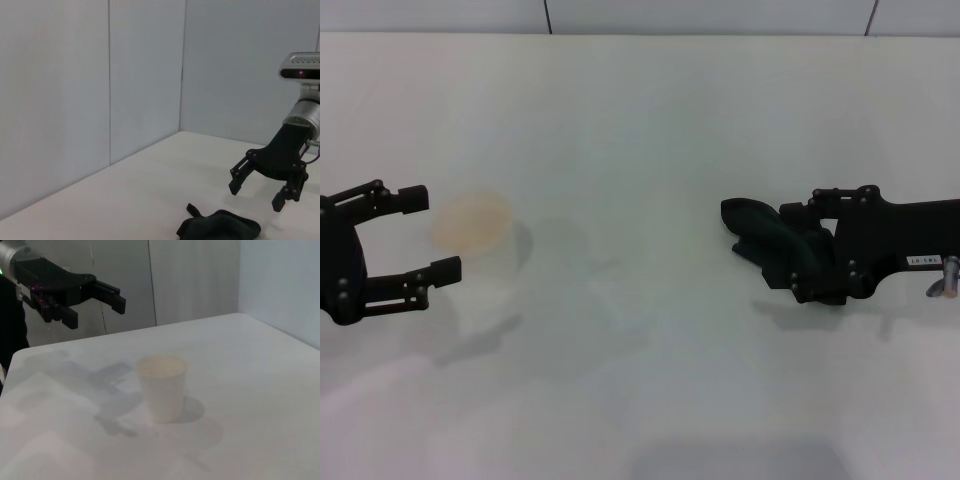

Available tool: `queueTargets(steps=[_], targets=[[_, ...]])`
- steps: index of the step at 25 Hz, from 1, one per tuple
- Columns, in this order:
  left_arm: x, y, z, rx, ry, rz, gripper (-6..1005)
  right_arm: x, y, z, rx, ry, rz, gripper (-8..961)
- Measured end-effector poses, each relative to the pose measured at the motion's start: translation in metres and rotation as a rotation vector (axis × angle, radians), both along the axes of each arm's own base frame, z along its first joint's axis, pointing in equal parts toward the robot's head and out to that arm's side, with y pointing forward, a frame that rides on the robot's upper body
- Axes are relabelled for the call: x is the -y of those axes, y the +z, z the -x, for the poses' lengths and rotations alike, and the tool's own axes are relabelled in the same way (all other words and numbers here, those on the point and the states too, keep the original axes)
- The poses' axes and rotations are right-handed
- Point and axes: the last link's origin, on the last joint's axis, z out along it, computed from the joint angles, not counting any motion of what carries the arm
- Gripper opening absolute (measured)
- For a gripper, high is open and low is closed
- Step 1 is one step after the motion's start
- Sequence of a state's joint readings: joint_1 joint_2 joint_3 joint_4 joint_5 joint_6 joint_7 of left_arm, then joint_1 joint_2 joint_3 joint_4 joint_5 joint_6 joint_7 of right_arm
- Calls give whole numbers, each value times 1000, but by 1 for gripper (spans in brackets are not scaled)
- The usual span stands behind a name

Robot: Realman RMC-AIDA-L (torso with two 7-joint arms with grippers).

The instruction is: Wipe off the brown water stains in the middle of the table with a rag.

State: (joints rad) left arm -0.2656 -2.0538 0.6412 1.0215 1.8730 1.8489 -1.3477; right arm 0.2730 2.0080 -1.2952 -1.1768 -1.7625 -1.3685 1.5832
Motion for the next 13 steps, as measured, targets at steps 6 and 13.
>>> queueTargets(steps=[6,13], targets=[[1,2,0,3,-2,1,880,0,0,1,-6,1,0,813],[1,3,0,7,6,5,880,1,0,1,-8,3,3,813]])
